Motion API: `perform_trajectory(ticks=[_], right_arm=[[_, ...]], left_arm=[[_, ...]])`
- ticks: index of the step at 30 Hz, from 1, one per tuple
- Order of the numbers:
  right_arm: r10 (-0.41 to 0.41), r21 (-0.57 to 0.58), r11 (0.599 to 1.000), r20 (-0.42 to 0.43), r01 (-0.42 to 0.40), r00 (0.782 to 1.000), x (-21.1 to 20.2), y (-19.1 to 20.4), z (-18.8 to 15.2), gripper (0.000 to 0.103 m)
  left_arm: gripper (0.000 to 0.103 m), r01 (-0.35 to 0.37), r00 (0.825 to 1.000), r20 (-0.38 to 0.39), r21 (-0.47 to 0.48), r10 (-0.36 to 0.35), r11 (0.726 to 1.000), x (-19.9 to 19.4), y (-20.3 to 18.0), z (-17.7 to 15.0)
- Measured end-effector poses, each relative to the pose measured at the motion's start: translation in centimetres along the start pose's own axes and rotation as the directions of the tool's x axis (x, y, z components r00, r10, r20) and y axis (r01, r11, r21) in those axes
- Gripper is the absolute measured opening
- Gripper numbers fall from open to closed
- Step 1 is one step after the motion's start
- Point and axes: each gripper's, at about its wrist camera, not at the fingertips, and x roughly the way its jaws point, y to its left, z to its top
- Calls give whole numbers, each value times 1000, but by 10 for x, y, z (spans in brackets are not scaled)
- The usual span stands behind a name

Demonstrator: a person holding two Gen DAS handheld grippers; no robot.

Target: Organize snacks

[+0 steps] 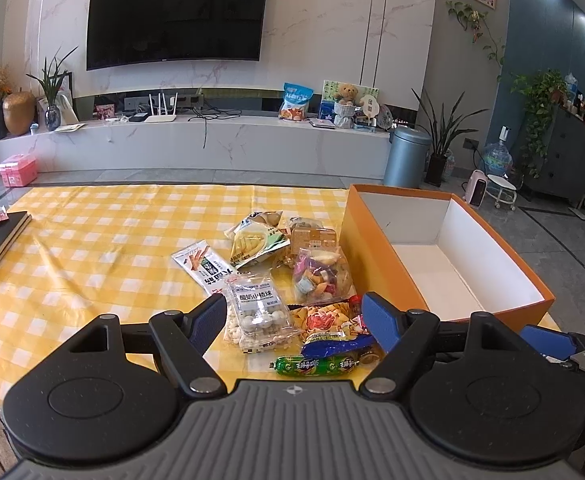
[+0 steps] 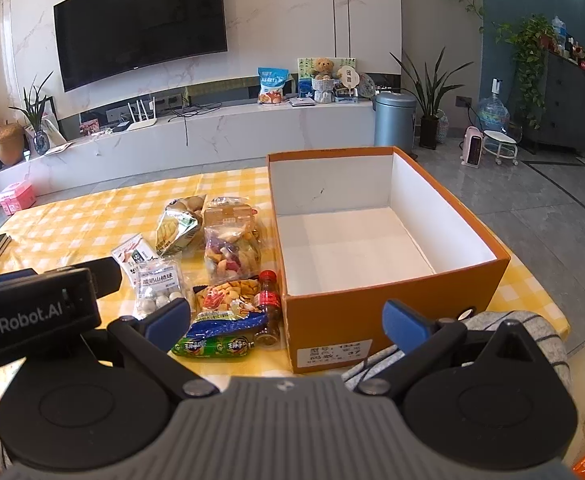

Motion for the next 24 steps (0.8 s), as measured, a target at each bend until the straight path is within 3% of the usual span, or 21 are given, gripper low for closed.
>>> perform_trajectory(ticks=[24], right_arm=[[-4, -37, 999, -16, 3, 1000, 4, 14, -4, 100]], left_arm=[[91, -17, 1000, -23, 0, 17, 1000, 3, 7, -4]])
